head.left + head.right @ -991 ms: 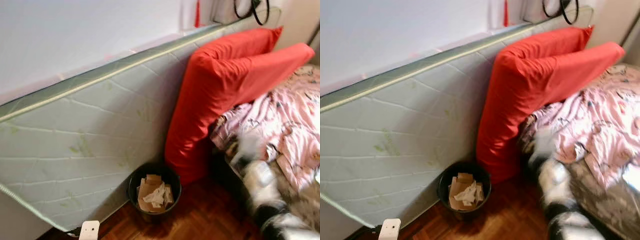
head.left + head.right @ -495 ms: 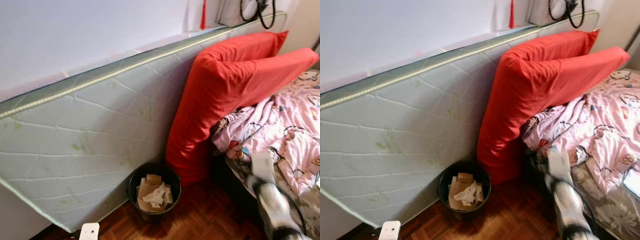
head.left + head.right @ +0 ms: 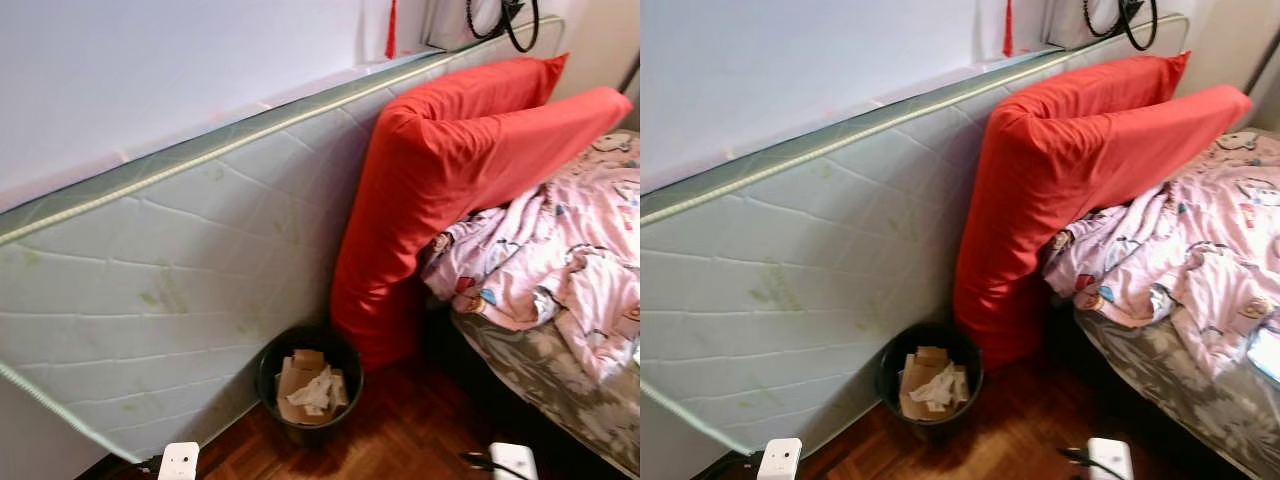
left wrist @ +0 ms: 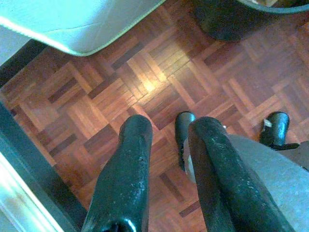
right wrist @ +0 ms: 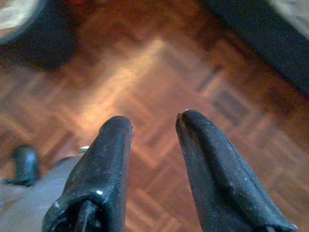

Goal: Clean up the room

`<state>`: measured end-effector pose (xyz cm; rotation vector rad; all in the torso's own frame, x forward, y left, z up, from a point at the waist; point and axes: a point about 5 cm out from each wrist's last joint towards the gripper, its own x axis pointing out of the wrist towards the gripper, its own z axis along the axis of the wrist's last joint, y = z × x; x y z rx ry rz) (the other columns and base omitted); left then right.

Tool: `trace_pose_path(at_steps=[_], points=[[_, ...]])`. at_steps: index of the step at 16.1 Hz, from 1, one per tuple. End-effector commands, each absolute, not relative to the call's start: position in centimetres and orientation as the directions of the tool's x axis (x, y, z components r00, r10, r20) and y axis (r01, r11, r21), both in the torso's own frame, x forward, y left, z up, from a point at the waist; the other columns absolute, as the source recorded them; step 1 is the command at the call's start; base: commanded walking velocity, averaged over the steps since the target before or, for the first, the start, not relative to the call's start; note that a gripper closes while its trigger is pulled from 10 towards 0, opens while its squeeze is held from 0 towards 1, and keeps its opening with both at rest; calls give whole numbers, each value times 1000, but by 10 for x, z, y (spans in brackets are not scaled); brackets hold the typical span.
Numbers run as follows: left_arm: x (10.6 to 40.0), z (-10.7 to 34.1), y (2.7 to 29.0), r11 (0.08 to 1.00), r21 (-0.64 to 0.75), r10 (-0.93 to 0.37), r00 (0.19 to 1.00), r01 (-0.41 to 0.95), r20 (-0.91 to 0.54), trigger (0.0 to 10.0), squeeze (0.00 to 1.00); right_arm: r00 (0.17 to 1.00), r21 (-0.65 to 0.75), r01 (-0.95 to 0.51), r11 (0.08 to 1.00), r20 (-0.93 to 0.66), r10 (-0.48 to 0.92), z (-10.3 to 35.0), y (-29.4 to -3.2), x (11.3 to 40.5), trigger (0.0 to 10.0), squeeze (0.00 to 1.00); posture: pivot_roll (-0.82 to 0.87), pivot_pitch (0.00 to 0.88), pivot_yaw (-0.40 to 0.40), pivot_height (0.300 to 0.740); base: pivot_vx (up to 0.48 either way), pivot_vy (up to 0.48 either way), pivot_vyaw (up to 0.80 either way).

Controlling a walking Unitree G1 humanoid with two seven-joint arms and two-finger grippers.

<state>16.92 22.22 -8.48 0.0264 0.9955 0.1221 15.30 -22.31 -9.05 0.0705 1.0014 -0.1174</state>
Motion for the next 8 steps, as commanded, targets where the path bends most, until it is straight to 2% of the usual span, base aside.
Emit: trace_pose_path(at_steps=[1, 5, 8], points=[[167, -85, 225, 993, 85, 116, 528, -83, -841, 10000, 0, 543, 18, 131, 991, -838, -57, -89, -222, 157, 10000, 0, 97, 0, 14, 740, 0, 0, 0], [168, -85, 225, 995, 90, 104, 527, -51, -843, 10000, 0, 580, 39, 171, 985, -812, -69, -80, -225, 178, 10000, 0, 77, 0, 22, 740, 0, 0, 0], [168, -85, 226, 994, 94, 105, 527, -48, -843, 10000, 0, 586, 45, 180, 983, -807, -70, -78, -227, 180, 10000, 0, 77, 0, 23, 740, 0, -275, 0]])
